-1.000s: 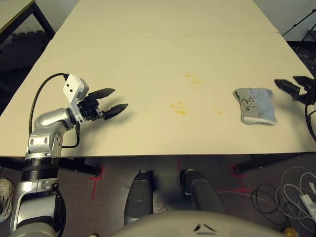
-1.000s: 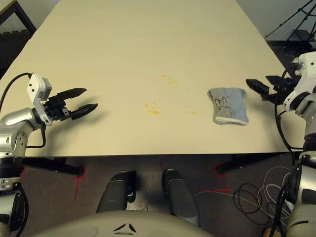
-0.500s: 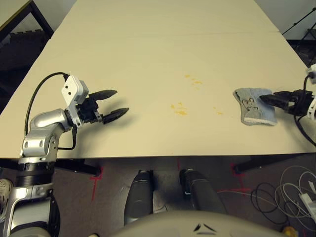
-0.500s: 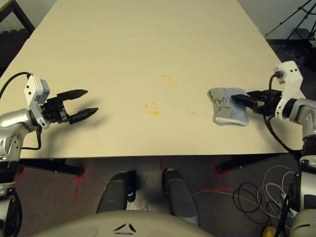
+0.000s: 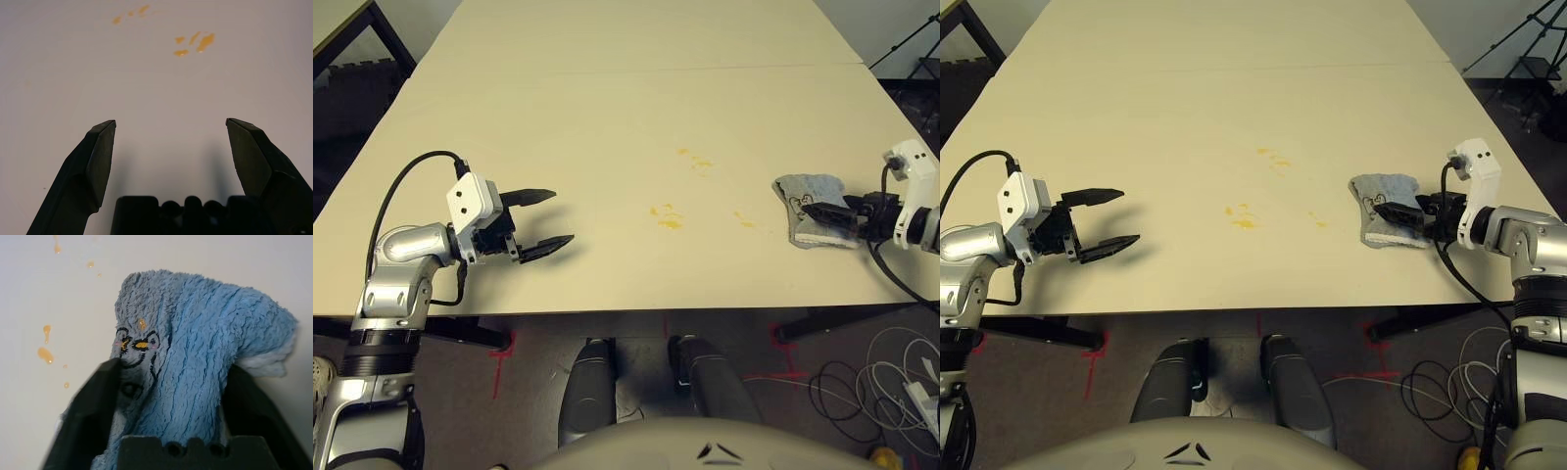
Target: Wipe the water off the table with a rag.
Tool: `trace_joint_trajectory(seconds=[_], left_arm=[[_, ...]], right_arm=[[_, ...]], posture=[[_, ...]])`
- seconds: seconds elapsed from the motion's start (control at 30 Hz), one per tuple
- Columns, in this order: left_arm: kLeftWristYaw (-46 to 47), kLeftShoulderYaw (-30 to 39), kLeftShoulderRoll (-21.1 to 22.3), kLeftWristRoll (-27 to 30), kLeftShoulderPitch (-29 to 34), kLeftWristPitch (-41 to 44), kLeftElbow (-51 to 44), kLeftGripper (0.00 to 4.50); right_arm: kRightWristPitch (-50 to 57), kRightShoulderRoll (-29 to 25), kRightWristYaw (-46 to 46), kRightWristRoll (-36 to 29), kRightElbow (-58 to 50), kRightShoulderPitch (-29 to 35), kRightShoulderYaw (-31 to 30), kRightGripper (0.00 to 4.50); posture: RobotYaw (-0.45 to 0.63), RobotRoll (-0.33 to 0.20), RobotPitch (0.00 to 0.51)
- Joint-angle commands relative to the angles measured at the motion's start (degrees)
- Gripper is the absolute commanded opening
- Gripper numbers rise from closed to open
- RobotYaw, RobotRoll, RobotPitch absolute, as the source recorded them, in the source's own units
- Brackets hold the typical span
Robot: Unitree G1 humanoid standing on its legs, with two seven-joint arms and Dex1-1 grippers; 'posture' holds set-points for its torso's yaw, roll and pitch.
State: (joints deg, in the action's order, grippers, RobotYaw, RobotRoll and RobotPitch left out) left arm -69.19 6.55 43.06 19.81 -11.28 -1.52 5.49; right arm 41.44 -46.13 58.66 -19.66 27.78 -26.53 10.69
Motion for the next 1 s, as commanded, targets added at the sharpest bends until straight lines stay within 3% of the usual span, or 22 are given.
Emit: trace_joint_trajectory(seconds=[0.03, 0.23, 0.27, 0.43, 0.73, 1.0], left_arm=[[-1.0, -1.2, 0.2, -1.5, 0.7, -3.1, 1.6, 4.50], [-0.6, -1.7, -0.1, -1.6, 0.8, -4.5, 2.6, 4.50], [-0.6, -1.8, -0.2, -1.7, 0.8, -4.9, 2.9, 4.50], [-0.1, -2.1, -0.6, -1.8, 0.8, -5.2, 3.2, 4.50], [0.4, -2.3, -1.1, -1.9, 0.3, -5.2, 3.3, 4.50], [1.0, -2.2, -1.1, -2.0, 0.4, -5.3, 3.1, 4.50]], right_arm=[[3.7, -0.8, 3.5, -1.6, -1.5, 1.5, -1.8, 2.48], [8.2, -5.0, 7.3, -6.0, -3.1, -0.5, 1.2, 0.26], [8.8, -5.7, 7.9, -6.8, -3.4, -0.7, 1.5, 0.07], [11.8, -6.3, 8.0, -9.3, -5.8, -1.0, 1.9, 0.02], [10.8, 3.3, 1.1, -7.0, -12.0, 2.0, -5.0, 0.02], [8.3, 12.2, -5.9, -4.8, -8.8, -2.4, -6.1, 0.02]], posture=[[0.19, 0.000, 0.169], [0.19, 0.000, 0.172], [0.19, 0.000, 0.172], [0.19, 0.000, 0.172], [0.20, 0.000, 0.173], [0.22, 0.000, 0.171]])
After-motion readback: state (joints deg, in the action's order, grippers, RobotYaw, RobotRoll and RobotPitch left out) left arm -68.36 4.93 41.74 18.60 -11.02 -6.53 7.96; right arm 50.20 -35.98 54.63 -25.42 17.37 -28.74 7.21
